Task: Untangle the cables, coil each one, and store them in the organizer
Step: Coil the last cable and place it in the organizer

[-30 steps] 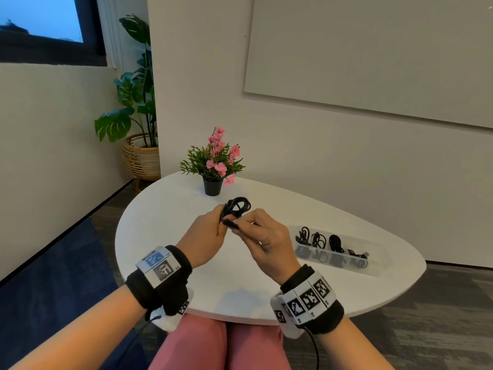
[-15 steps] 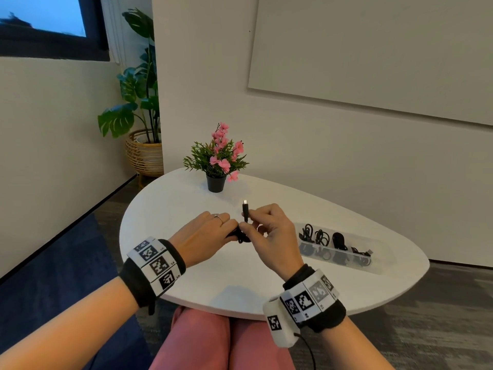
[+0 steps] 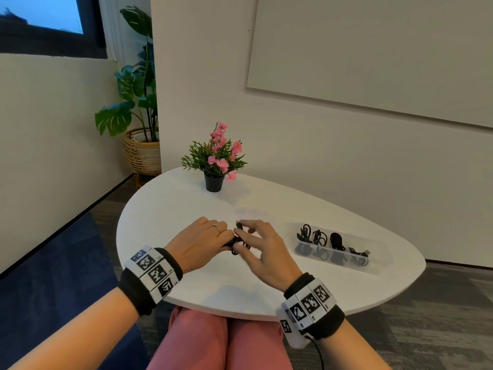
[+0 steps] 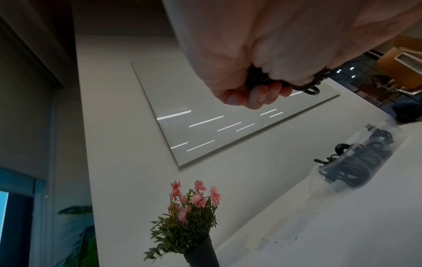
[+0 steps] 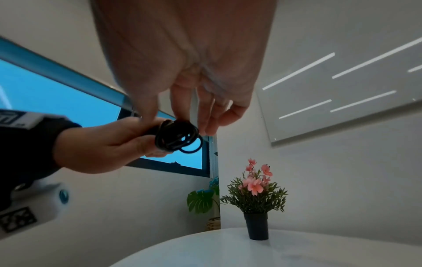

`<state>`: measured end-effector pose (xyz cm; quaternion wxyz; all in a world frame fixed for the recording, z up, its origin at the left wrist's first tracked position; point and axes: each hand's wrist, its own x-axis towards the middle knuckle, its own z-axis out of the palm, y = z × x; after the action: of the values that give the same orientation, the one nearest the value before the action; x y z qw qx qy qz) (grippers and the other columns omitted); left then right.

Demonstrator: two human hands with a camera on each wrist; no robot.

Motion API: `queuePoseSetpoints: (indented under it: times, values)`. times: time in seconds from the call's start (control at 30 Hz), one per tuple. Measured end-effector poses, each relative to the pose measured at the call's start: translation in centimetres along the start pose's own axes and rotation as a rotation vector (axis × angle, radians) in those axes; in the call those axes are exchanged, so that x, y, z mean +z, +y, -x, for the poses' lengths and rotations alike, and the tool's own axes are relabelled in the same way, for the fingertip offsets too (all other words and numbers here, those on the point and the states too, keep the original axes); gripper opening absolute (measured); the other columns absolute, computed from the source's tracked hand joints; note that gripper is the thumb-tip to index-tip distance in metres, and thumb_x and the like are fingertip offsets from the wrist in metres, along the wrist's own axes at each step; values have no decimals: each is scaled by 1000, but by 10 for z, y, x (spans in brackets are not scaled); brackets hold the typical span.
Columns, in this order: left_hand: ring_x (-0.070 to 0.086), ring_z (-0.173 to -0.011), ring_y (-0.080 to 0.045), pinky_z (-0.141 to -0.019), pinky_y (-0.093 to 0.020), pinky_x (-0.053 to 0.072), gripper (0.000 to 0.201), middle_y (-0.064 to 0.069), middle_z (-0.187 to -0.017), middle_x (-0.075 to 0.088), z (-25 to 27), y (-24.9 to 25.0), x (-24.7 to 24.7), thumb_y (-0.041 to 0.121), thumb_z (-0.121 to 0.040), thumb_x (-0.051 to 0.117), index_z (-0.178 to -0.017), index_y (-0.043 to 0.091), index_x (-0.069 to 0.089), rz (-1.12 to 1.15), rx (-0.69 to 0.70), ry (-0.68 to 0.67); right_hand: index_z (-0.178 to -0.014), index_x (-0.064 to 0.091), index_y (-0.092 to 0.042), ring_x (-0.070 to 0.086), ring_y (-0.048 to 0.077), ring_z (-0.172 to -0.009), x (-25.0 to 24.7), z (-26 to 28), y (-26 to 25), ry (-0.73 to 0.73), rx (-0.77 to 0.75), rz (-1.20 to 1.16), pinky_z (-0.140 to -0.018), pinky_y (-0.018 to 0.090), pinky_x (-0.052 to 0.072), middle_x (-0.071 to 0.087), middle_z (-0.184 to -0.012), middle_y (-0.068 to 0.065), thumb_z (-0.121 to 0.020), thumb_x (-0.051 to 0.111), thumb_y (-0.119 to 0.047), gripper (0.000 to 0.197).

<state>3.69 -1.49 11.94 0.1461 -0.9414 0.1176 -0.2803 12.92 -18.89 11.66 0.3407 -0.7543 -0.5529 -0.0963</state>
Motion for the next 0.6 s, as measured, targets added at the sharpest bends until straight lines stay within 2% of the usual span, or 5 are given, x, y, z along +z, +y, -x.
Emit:
queuePoseSetpoints:
  times: [0.07, 0.13, 0.23, 0.37, 0.6]
  values:
    - [55, -52, -16, -51, -25, 41, 13, 3, -66, 57, 0, 3, 3, 31, -80, 58, -83, 18, 55, -21, 19, 5, -129, 55, -26, 39, 15, -127, -3, 8, 5, -114, 4, 75, -103, 32, 32, 46, -140, -4, -81, 53, -58, 58]
    - [55, -53, -16, -52, -26, 42, 15, 3, -67, 57, -2, 9, 6, 31, -80, 60, -83, 18, 53, -27, 49, 11, -128, 55, -20, 37, 16, -129, -4, 13, 7, -171, -7, 132, -103, 34, 34, 45, -140, -2, -80, 60, -53, 58]
    - [54, -54, -17, -53, -26, 42, 21, 2, -67, 56, -10, 18, 12, 25, -75, 72, -83, 18, 55, -48, 73, 29, -117, 62, -12, 51, 19, -113, -8, 17, 8, -126, 48, 78, -95, 33, 43, 61, -120, 2, -80, 70, -31, 42]
    - [52, -54, -18, -53, -28, 41, 35, 1, -70, 55, -21, 29, 18, 17, -68, 79, -89, 18, 51, -24, 42, 73, -112, 67, -24, 61, 6, -94, -22, 26, 6, 20, 250, -197, -88, 17, 46, 69, -103, -8, -73, 76, -21, 40]
    - [56, -59, -18, -55, -29, 43, 36, 3, -76, 60, -42, 49, 36, 17, -68, 79, -93, 20, 52, 37, 53, 32, -96, 74, -32, 67, 7, -87, -26, 45, 24, 97, 559, -409, -86, 31, 54, 74, -91, -8, -68, 80, -16, 34]
